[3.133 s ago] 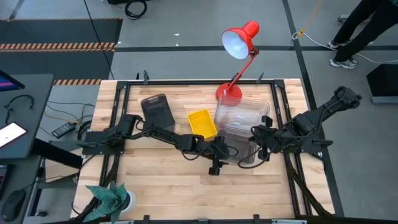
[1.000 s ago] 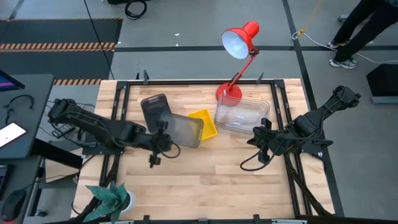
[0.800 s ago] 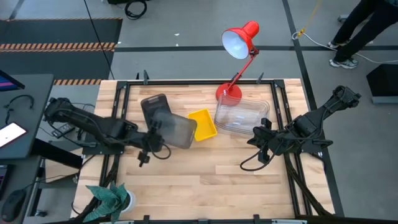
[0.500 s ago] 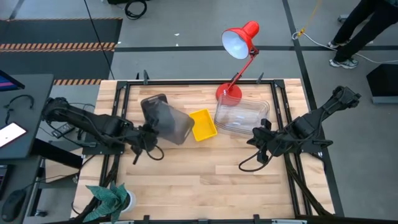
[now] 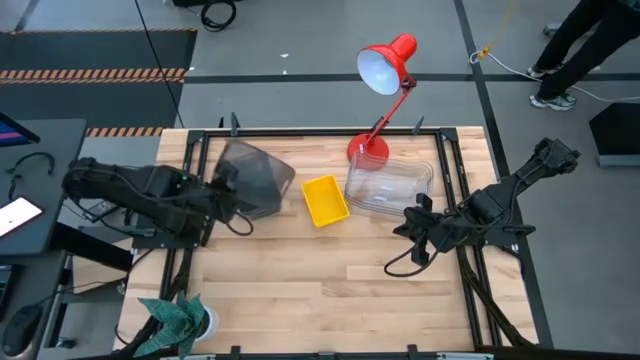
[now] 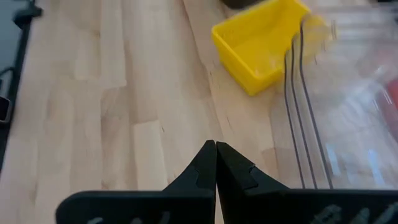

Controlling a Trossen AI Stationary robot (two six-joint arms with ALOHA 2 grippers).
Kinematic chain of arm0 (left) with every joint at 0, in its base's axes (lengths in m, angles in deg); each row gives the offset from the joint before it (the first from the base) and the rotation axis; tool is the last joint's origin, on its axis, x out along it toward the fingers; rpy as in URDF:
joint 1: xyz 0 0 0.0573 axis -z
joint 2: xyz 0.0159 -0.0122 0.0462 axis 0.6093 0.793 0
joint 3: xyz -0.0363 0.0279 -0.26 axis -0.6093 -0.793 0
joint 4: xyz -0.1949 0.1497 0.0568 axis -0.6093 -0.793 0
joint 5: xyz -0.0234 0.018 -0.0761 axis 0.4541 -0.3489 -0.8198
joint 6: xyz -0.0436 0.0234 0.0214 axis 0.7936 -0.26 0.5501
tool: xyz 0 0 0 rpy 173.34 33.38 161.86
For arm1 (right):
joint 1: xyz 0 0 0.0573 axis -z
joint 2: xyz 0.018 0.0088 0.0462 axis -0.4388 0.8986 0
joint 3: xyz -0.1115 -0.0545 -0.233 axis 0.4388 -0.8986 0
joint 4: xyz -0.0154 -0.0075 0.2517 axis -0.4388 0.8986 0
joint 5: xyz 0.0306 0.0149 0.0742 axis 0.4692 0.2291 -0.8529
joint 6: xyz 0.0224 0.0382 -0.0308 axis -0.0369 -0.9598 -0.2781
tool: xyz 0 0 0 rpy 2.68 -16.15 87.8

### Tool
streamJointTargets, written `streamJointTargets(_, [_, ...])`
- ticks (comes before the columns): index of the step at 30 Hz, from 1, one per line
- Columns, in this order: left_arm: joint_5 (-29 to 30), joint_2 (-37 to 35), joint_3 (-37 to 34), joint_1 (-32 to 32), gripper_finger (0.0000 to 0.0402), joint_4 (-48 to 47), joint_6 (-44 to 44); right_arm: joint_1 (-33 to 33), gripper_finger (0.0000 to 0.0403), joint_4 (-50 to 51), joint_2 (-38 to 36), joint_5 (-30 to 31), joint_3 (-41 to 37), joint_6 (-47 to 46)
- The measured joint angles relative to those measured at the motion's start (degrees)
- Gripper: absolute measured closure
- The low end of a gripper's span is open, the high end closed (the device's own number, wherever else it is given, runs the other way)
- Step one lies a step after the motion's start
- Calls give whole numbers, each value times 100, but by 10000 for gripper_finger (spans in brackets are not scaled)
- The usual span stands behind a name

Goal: Stack baskets by color
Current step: Stack the right black bin on top of the left black bin

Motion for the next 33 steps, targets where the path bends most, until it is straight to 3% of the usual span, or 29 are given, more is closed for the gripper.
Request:
streamJointTargets(7, [-486,-22,69,-434,397,-828,-526,61,398,-460,0,43,0,540])
streamJointTargets(16, [-1782,167,62,-1155,397,-856,-1588,291,398,-541,0,45,0,581])
streamJointTargets(22, [-2433,482,62,-1291,397,-621,-2090,308,398,-708,0,43,0,577])
streamJointTargets(33, [-3564,1057,60,-1289,397,-96,-1681,308,398,-661,0,108,0,564])
